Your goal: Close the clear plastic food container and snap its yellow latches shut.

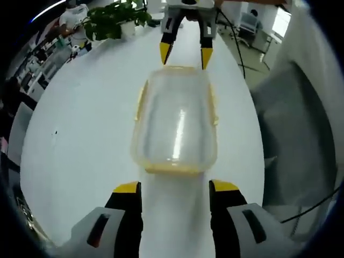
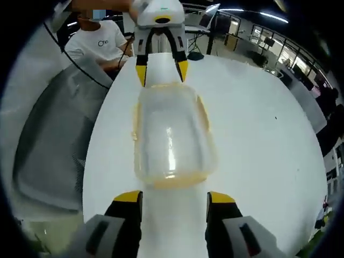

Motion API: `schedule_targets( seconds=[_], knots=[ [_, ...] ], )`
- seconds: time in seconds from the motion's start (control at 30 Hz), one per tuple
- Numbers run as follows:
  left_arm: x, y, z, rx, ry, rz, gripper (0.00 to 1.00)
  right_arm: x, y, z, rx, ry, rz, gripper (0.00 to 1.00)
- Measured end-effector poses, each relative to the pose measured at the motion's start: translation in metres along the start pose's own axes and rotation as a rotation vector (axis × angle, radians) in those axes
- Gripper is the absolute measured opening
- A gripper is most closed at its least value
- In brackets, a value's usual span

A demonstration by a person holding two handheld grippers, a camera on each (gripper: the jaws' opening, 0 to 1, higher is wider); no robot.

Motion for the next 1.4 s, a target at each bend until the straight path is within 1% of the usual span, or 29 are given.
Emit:
schedule_targets(
  seconds=[0.03,0.07,0.1,0.13,0.17,0.23,0.27,0.3,0.33,0.37,0.4,0.43,0.5,0.53,0.63,0.7,0.73,0.8,0.87,0.93,0.97,1.03,1.07,1.13,1.2,1.27,1.3,1.37,1.4],
  knots=[
    [0.001,0.000,-0.002,0.014,0.063,0.002,0.48,0.002,0.002,-0.001,0.010,-0.020,0.013,0.43],
    [0.000,0.001,-0.003,0.021,0.074,0.001,0.47,0.005,0.004,-0.002,0.020,-0.036,0.038,0.41],
    [-0.002,0.001,-0.005,0.040,0.104,-0.008,0.47,0.008,0.006,-0.002,0.032,-0.080,0.061,0.40],
    [-0.004,0.001,-0.005,0.042,0.132,-0.016,0.46,0.009,0.007,-0.004,0.053,-0.117,0.066,0.41],
    [-0.005,0.001,-0.005,0.045,0.180,-0.017,0.45,0.009,0.007,-0.009,0.101,-0.167,0.069,0.41],
    [-0.007,-0.001,-0.002,0.032,0.251,-0.019,0.43,0.009,0.007,-0.011,0.141,-0.277,0.073,0.42],
    [-0.008,-0.001,-0.003,0.043,0.257,-0.020,0.42,0.009,0.006,-0.012,0.159,-0.311,0.081,0.42],
    [-0.009,-0.001,-0.002,0.043,0.317,-0.026,0.42,0.011,0.006,-0.012,0.179,-0.353,0.098,0.41],
    [-0.008,-0.001,-0.004,0.054,0.367,-0.017,0.44,0.011,0.006,-0.012,0.191,-0.373,0.106,0.40],
    [-0.009,-0.001,-0.006,0.061,0.411,-0.011,0.44,0.011,0.006,-0.014,0.219,-0.422,0.107,0.40],
    [-0.011,0.000,-0.008,0.086,0.421,-0.011,0.43,0.011,0.006,-0.014,0.235,-0.458,0.110,0.40],
    [-0.010,0.001,-0.009,0.094,0.441,-0.006,0.43,0.012,0.007,-0.013,0.247,-0.500,0.112,0.40],
    [-0.009,0.001,-0.008,0.083,0.450,-0.015,0.42,0.011,0.006,-0.010,0.249,-0.550,0.107,0.39],
    [-0.009,0.000,-0.008,0.084,0.463,-0.024,0.43,0.010,0.005,-0.009,0.243,-0.554,0.103,0.39],
    [-0.009,-0.001,-0.007,0.090,0.513,-0.042,0.42,0.010,0.002,-0.013,0.278,-0.612,0.106,0.40],
    [-0.007,-0.004,-0.006,0.090,0.581,-0.040,0.41,0.009,0.001,-0.016,0.292,-0.623,0.101,0.38],
    [-0.007,-0.004,-0.009,0.113,0.612,-0.035,0.40,0.010,0.000,-0.017,0.293,-0.647,0.113,0.38],
    [-0.006,-0.005,-0.010,0.125,0.657,-0.034,0.41,0.011,-0.001,-0.020,0.282,-0.644,0.125,0.39],
    [-0.006,-0.007,-0.007,0.104,0.716,-0.043,0.41,0.010,-0.003,-0.020,0.268,-0.662,0.126,0.38],
    [-0.005,-0.010,-0.008,0.103,0.723,-0.048,0.42,0.010,-0.004,-0.021,0.273,-0.693,0.119,0.36],
    [-0.006,-0.011,-0.010,0.109,0.777,-0.059,0.42,0.011,-0.004,-0.022,0.275,-0.700,0.121,0.37],
    [-0.008,-0.011,-0.012,0.119,0.805,-0.070,0.41,0.011,-0.006,-0.020,0.256,-0.707,0.130,0.38],
    [-0.007,-0.012,-0.011,0.111,0.819,-0.071,0.41,0.010,-0.007,-0.020,0.251,-0.709,0.130,0.39],
    [-0.003,-0.012,-0.017,0.120,0.885,-0.055,0.42,0.009,-0.009,-0.021,0.248,-0.720,0.123,0.42],
    [-0.002,-0.013,-0.018,0.120,0.891,-0.050,0.43,0.007,-0.011,-0.024,0.250,-0.727,0.106,0.41],
    [-0.001,-0.014,-0.019,0.118,0.892,-0.066,0.43,0.006,-0.013,-0.026,0.243,-0.727,0.103,0.38],
    [-0.001,-0.016,-0.018,0.106,0.892,-0.074,0.41,0.004,-0.015,-0.024,0.224,-0.718,0.101,0.36],
    [0.000,-0.016,-0.020,0.114,0.919,-0.065,0.40,0.003,-0.019,-0.021,0.197,-0.707,0.106,0.34],
    [-0.001,-0.017,-0.019,0.106,0.933,-0.070,0.40,0.003,-0.019,-0.025,0.221,-0.718,0.101,0.35]
  ],
)
Point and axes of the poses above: the point that each gripper's makers call its tool centre point, and the gripper's own axes: y roughly backward along the fingers, x roughly to its right, z roughly out of its underside, the point moved 2 cm from there along y, roughly backward along the fingers, and after that the axes turned 10 degrees about -z, right-handed, at the moved point
